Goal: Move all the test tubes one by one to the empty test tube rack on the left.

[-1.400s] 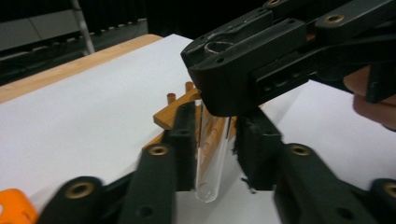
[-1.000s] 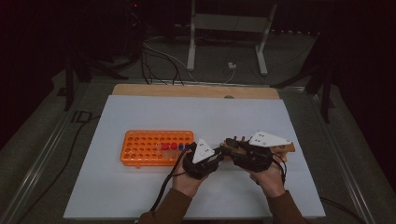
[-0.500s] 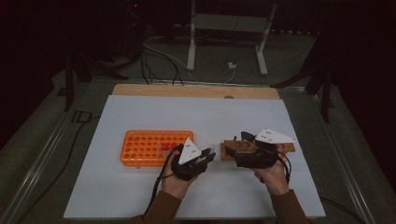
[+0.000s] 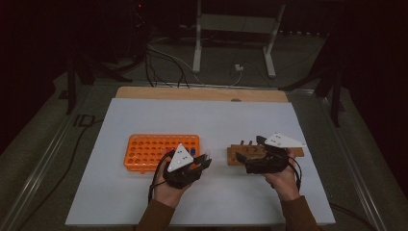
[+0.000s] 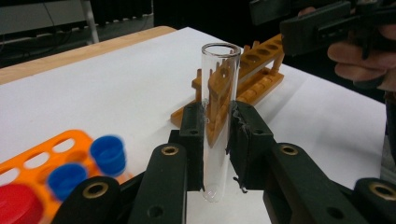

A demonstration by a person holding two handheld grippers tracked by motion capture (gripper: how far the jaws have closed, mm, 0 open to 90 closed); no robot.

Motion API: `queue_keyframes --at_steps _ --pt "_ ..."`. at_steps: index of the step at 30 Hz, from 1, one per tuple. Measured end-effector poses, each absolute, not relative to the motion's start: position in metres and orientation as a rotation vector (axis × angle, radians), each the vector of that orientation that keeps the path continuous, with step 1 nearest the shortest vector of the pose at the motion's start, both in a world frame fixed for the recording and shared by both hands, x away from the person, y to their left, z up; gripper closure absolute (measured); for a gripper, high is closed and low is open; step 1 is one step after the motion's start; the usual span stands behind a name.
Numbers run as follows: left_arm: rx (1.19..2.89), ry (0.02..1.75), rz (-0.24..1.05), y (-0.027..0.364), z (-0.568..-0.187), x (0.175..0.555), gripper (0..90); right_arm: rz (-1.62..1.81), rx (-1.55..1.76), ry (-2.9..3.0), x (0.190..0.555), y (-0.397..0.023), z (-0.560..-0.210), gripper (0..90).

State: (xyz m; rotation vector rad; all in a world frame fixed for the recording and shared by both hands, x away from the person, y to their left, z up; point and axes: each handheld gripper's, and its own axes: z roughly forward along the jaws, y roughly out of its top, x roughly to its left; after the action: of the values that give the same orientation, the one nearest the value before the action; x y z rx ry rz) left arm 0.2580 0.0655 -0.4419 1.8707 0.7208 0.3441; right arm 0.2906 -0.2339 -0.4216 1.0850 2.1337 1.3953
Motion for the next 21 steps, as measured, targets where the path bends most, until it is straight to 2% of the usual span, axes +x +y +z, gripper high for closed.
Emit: queue_keyframes --at_steps 21 --pt "1.835 0.74 0.348 0.12 -0.438 0.252 76.0 1.401 1.122 2.101 0.292 -0.245 -0.422 0.0"
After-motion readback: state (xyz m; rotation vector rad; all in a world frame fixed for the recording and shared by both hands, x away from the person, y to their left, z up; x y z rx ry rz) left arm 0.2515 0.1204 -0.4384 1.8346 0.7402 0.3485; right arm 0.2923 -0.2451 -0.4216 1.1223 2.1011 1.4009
